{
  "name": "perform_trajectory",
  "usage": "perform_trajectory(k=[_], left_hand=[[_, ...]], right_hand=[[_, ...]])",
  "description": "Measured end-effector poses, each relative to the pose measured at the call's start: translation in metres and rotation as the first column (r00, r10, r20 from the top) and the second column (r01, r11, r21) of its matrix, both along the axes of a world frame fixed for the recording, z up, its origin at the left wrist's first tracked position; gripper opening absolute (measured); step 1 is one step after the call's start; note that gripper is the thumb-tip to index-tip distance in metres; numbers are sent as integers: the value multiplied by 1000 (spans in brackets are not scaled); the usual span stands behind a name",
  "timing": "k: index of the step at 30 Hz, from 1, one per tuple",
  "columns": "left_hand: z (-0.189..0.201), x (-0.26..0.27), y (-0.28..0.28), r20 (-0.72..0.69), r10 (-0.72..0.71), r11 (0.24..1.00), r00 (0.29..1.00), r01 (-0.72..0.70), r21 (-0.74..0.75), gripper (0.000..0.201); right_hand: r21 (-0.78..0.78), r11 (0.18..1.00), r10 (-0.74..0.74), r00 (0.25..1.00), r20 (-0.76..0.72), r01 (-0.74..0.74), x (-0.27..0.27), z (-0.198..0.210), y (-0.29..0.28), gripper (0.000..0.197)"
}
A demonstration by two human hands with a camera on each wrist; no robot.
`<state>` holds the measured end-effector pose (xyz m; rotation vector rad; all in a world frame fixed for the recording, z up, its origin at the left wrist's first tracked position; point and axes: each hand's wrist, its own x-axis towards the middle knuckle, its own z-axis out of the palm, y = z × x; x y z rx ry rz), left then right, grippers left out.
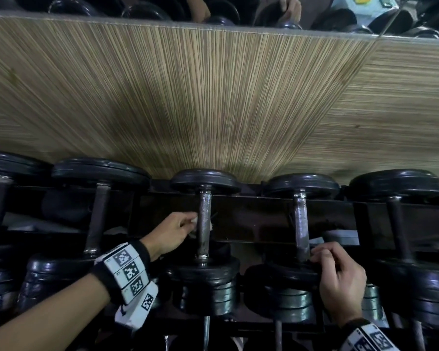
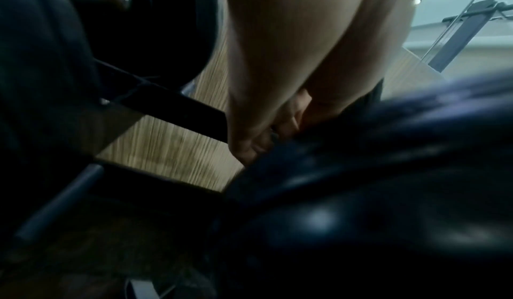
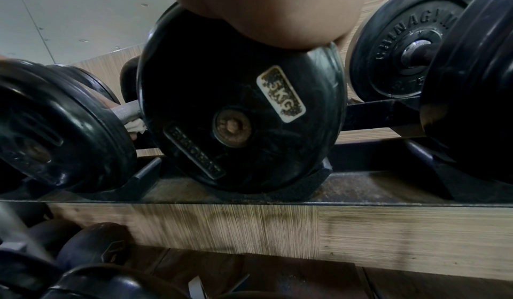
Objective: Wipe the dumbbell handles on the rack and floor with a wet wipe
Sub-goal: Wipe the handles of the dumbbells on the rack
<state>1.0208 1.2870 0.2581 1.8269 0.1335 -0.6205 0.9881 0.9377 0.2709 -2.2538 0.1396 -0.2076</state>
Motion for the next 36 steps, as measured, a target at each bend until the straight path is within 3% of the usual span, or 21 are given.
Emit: perform_trajectory(k=[2, 6, 9, 17, 22, 25, 32, 36], left_hand=[[1, -8, -1, 0, 21, 999, 1000, -21, 24, 33], [1, -25, 5, -25, 86, 995, 996, -84, 57, 21], [1, -20, -2, -52, 42, 999, 998, -42, -4, 38], [-1, -35, 6, -121, 76, 997, 990, -74, 20, 17], [3, -35, -5, -155, 26, 998, 988, -34, -52, 41], [8, -38, 3, -153, 42, 998, 987, -47, -34, 27], [3, 20, 2, -28, 246, 965, 969, -248, -82, 13], [-4, 35, 5, -14, 200, 978, 980, -201, -51, 35]], right_hand=[[5, 1000, -2, 1000, 7, 2, 0, -1, 0, 25], [8, 1000, -12, 999, 31, 12, -1, -2, 2, 26], [2, 1000, -12, 999, 34, 11, -1, -1, 3, 26], [-7, 1000, -14, 999, 32, 15, 0, -3, 2, 27], [-14, 1000, -15, 1000, 24, 15, 0, -4, 0, 26], [-15, 1000, -9, 999, 31, 9, 1, -4, -1, 26], [-10, 1000, -7, 1000, 29, 7, 0, -2, 0, 26], [-13, 1000, -12, 1000, 25, 13, 0, -3, 0, 27]])
